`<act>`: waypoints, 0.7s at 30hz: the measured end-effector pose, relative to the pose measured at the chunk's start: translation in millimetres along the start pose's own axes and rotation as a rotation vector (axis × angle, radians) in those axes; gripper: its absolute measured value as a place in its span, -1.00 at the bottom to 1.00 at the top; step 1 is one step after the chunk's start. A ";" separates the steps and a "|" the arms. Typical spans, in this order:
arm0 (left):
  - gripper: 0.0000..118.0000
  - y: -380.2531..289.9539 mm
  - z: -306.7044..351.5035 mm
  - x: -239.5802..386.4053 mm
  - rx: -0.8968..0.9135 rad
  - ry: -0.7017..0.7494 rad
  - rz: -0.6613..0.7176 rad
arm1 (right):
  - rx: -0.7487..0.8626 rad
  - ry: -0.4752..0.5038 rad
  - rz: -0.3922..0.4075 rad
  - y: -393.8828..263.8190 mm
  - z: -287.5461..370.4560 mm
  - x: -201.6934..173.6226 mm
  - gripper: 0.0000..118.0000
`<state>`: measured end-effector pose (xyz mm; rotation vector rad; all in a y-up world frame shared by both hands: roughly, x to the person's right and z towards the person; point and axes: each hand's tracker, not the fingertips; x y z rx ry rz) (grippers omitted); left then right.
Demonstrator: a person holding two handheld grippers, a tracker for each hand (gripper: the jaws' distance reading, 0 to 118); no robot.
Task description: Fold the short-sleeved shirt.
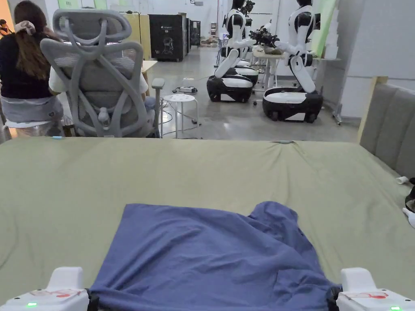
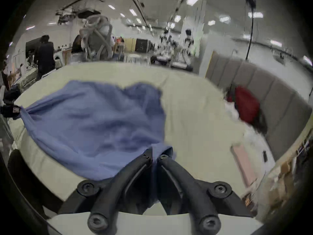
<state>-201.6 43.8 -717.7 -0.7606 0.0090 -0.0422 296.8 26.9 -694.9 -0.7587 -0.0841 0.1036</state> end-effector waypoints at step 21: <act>-1.00 6.9 53.1 63.2 0.214 -0.119 -0.118 | 0.241 0.193 0.019 32.9 60.7 -110.4 -1.00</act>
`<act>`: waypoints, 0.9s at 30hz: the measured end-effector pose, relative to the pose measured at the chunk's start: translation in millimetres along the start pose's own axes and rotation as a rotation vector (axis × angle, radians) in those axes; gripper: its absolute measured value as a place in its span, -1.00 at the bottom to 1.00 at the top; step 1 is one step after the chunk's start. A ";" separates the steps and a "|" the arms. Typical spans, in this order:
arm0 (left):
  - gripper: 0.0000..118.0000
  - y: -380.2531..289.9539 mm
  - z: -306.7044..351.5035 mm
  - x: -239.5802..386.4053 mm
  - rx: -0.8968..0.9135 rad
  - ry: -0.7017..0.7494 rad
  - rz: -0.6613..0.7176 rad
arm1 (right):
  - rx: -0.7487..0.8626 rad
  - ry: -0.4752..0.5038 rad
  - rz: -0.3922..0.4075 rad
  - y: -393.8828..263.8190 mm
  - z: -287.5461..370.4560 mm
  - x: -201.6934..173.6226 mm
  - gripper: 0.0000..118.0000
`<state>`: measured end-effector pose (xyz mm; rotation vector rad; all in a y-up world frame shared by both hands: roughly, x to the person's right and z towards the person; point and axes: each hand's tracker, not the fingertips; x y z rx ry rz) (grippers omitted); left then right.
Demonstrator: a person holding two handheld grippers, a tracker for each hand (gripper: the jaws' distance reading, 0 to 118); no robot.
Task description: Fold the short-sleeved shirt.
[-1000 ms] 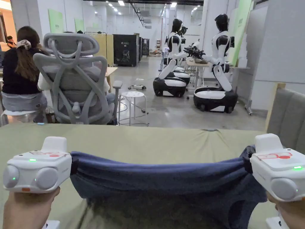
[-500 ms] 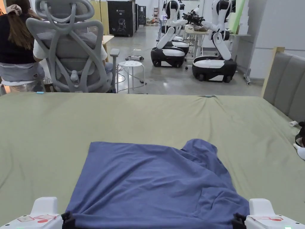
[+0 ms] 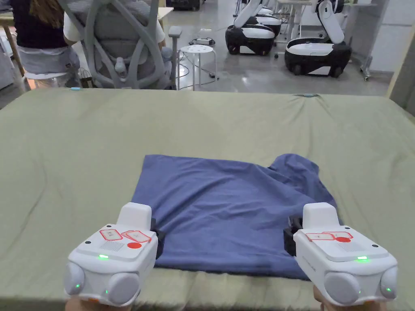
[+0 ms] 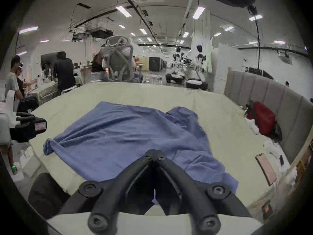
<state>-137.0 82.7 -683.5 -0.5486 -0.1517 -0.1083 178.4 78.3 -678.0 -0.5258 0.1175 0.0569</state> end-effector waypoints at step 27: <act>-0.92 -50.4 -43.4 -82.3 -0.200 0.034 0.072 | -0.116 -0.071 -0.013 -25.7 -6.9 29.6 -1.00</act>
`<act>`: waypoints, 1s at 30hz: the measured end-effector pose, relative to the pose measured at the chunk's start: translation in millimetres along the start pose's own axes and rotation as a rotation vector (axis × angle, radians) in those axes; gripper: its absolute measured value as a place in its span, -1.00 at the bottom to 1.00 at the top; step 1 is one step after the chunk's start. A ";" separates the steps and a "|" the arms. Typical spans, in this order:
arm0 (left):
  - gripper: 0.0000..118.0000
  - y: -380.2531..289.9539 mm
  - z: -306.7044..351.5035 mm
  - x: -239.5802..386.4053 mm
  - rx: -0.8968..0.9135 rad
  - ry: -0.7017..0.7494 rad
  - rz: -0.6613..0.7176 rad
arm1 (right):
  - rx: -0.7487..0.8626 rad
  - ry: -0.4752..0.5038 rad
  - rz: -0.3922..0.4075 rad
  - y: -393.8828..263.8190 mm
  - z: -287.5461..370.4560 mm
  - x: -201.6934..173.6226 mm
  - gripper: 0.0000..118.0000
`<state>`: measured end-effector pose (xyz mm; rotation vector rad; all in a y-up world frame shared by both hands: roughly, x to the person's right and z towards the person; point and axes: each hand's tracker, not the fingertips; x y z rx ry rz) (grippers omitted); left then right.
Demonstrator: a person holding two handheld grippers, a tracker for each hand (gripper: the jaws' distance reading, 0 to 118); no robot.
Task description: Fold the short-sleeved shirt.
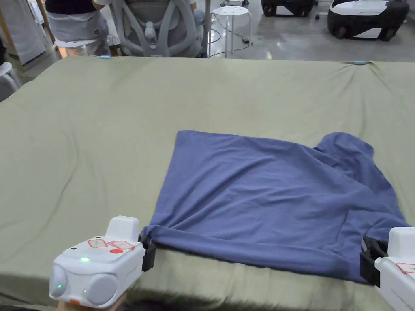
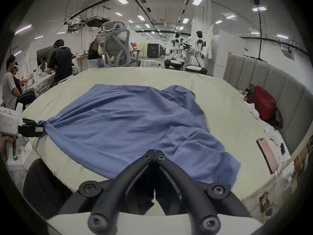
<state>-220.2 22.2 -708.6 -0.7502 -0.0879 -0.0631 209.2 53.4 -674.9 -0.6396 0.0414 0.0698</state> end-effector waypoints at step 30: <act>-0.95 56.0 29.9 17.1 0.062 0.080 -0.069 | -0.005 -0.141 -0.091 4.5 6.2 98.7 -0.93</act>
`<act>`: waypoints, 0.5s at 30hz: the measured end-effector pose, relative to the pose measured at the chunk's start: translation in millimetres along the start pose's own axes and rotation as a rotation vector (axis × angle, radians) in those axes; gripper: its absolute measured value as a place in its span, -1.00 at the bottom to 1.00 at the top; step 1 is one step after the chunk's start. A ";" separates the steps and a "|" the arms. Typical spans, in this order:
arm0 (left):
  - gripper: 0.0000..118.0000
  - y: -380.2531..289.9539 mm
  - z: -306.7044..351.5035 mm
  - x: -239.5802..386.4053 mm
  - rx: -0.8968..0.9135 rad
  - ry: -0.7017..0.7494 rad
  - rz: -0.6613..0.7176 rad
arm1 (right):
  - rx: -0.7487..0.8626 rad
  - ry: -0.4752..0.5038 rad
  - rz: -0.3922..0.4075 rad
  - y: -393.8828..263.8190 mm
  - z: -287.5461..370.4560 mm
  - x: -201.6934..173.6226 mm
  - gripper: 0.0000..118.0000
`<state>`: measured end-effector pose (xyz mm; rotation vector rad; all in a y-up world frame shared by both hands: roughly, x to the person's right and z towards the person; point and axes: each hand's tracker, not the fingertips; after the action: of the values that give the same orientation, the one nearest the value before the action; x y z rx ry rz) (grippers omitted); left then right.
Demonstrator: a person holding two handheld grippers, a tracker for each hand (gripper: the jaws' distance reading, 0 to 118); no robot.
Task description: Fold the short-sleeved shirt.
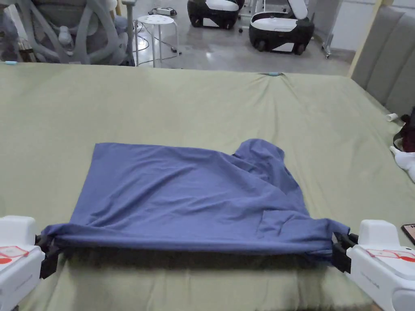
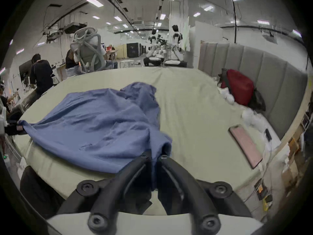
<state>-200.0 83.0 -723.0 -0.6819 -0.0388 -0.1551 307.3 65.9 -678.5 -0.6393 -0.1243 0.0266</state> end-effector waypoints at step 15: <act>-0.91 83.2 -152.3 12.0 -0.218 0.023 0.007 | -0.123 -0.059 0.077 71.7 -144.7 -16.7 -0.90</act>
<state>-177.5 49.1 -892.2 -0.8975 0.0026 -0.1620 309.7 36.5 -838.2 -0.7666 -0.1590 0.1127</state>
